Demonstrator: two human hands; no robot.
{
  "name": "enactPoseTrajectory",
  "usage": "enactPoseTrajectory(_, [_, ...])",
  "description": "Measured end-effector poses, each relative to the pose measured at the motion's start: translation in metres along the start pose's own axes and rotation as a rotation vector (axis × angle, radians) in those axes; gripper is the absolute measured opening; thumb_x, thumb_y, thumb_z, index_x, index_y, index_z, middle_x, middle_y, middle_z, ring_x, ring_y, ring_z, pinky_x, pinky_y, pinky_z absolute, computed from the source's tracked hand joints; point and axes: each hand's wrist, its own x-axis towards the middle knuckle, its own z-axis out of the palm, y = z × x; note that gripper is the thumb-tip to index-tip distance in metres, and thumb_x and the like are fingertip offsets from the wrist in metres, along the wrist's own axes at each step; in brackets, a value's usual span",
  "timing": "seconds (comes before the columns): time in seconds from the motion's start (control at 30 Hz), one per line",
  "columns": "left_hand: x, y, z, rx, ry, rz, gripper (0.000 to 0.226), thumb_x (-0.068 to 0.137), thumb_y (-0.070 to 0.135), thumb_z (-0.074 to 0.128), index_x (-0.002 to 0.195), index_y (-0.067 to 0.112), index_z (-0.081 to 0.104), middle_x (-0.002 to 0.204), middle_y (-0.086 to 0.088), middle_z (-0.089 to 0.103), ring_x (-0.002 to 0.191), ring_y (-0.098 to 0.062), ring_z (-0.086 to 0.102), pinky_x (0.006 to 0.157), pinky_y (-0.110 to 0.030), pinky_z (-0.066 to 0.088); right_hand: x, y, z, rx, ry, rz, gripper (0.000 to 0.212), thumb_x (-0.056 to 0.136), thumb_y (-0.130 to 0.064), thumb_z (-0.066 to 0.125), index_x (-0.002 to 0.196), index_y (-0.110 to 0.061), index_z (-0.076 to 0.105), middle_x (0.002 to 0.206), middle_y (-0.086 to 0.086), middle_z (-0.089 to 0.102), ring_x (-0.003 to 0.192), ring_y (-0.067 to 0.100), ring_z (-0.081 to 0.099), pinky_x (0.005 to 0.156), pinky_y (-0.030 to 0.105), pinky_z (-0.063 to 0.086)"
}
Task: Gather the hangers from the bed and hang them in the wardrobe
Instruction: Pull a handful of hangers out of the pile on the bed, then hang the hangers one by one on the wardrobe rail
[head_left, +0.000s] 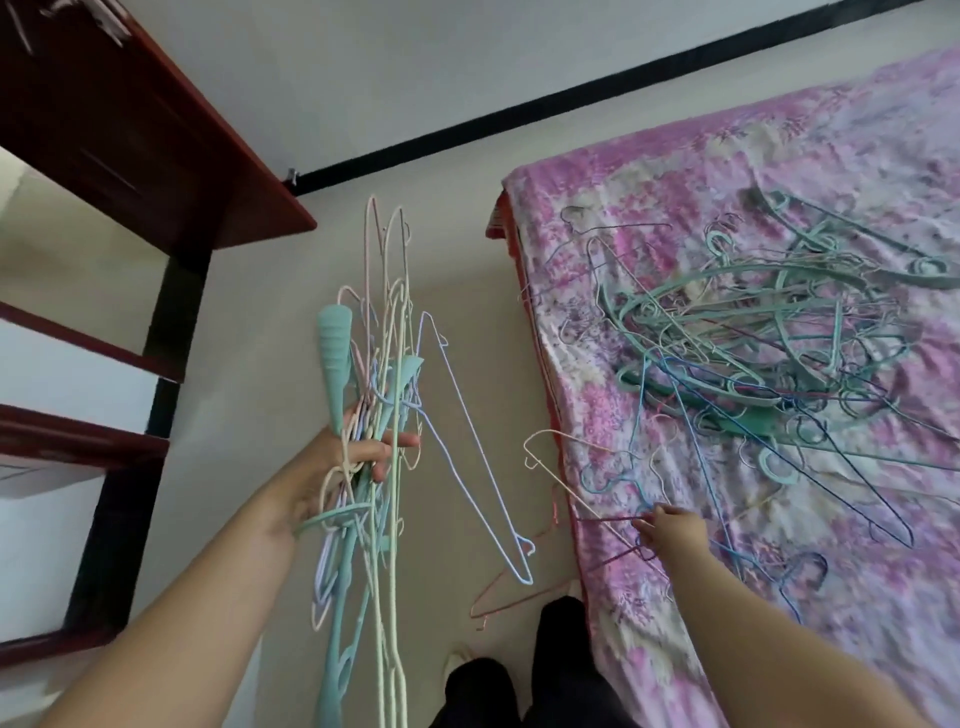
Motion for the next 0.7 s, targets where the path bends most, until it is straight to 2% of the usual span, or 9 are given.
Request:
enactPoseTrajectory(0.07, [-0.008,-0.009,-0.013,-0.007,0.022,-0.002,0.062,0.068,-0.002,0.059,0.122,0.024,0.046,0.099,-0.018,0.072,0.05,-0.013,0.056,0.048,-0.024,0.048,0.001,0.007,0.014,-0.079,-0.039,0.014,0.028,0.093,0.009,0.046,0.12,0.017,0.05,0.086,0.023,0.057,0.081,0.042,0.062,0.047,0.029,0.047])
enactPoseTrajectory(0.13, [-0.015,-0.017,-0.025,-0.016,0.057,-0.004,0.064,0.068,-0.001,0.059,0.125,0.025,0.046,0.099,-0.016,0.072,0.054,-0.017,0.057,0.048,-0.026,0.049,-0.006,0.012,0.026,-0.199,-0.026,0.021,0.011,0.088,0.003,0.057,0.097,0.003,0.063,0.085,0.022,0.062,0.091,0.04,0.066,0.056,0.031,0.048])
enactPoseTrajectory(0.23, [-0.026,-0.028,-0.044,-0.001,0.12,-0.008,0.067,0.068,0.001,0.059,0.13,0.02,0.043,0.1,-0.014,0.073,0.069,-0.023,0.06,0.051,-0.025,0.049,-0.015,0.014,0.046,-0.289,-0.028,-0.006,0.005,0.087,-0.006,0.06,0.089,-0.005,0.064,0.085,0.018,0.065,0.072,0.027,0.066,0.045,0.02,0.045])
enactPoseTrajectory(0.3, [-0.034,-0.034,-0.056,0.023,0.154,-0.029,0.068,0.069,0.003,0.06,0.132,0.02,0.043,0.102,-0.013,0.073,0.078,-0.029,0.057,0.052,-0.025,0.049,-0.014,0.017,0.06,-0.389,-0.036,-0.024,0.003,0.087,-0.01,0.063,0.084,-0.008,0.062,0.072,0.009,0.061,0.058,0.021,0.057,0.035,0.014,0.039])
enactPoseTrajectory(0.37, [-0.043,-0.041,-0.067,0.027,0.174,-0.042,0.069,0.07,0.002,0.061,0.134,0.019,0.043,0.104,-0.014,0.072,0.081,-0.03,0.054,0.052,-0.024,0.048,-0.015,0.02,0.079,-0.494,-0.015,-0.039,0.013,0.091,-0.013,0.061,0.078,-0.011,0.059,0.061,0.003,0.06,0.046,0.015,0.056,0.031,0.014,0.035])
enactPoseTrajectory(0.43, [-0.052,-0.051,-0.077,0.014,0.202,-0.051,0.065,0.075,-0.006,0.061,0.133,0.019,0.043,0.105,-0.017,0.071,0.065,-0.022,0.055,0.053,-0.024,0.045,-0.022,0.021,0.103,-0.411,0.001,-0.103,0.015,0.095,-0.004,0.049,0.09,-0.008,0.063,0.072,0.011,0.068,0.032,0.004,0.054,0.029,0.014,0.035])
enactPoseTrajectory(0.5, [-0.062,-0.063,-0.088,-0.009,0.245,-0.063,0.059,0.081,-0.014,0.054,0.129,0.02,0.045,0.106,-0.02,0.069,0.051,-0.014,0.051,0.053,-0.025,0.044,-0.033,0.018,0.13,-0.374,-0.019,-0.184,0.021,0.097,-0.005,0.043,0.105,-0.007,0.062,0.086,0.015,0.07,0.033,-0.002,0.054,0.034,0.016,0.04])
enactPoseTrajectory(0.57, [-0.071,-0.079,-0.103,-0.061,0.288,-0.056,0.055,0.082,-0.012,0.056,0.126,0.02,0.048,0.103,-0.021,0.069,0.05,-0.013,0.051,0.054,-0.027,0.043,-0.059,0.003,0.161,-0.304,-0.083,-0.233,0.024,0.096,-0.003,0.04,0.11,-0.009,0.059,0.084,0.006,0.068,0.037,-0.001,0.057,0.042,0.021,0.044])
enactPoseTrajectory(0.7, [-0.099,-0.109,-0.137,-0.172,0.393,-0.068,0.042,0.064,-0.004,0.06,0.104,0.01,0.057,0.071,-0.003,0.066,0.051,-0.016,0.05,0.052,-0.027,0.042,-0.129,-0.027,0.227,-0.246,-0.275,-0.419,0.021,0.093,-0.003,0.046,0.106,-0.015,0.056,0.093,0.005,0.07,0.049,0.008,0.064,0.05,0.024,0.048])
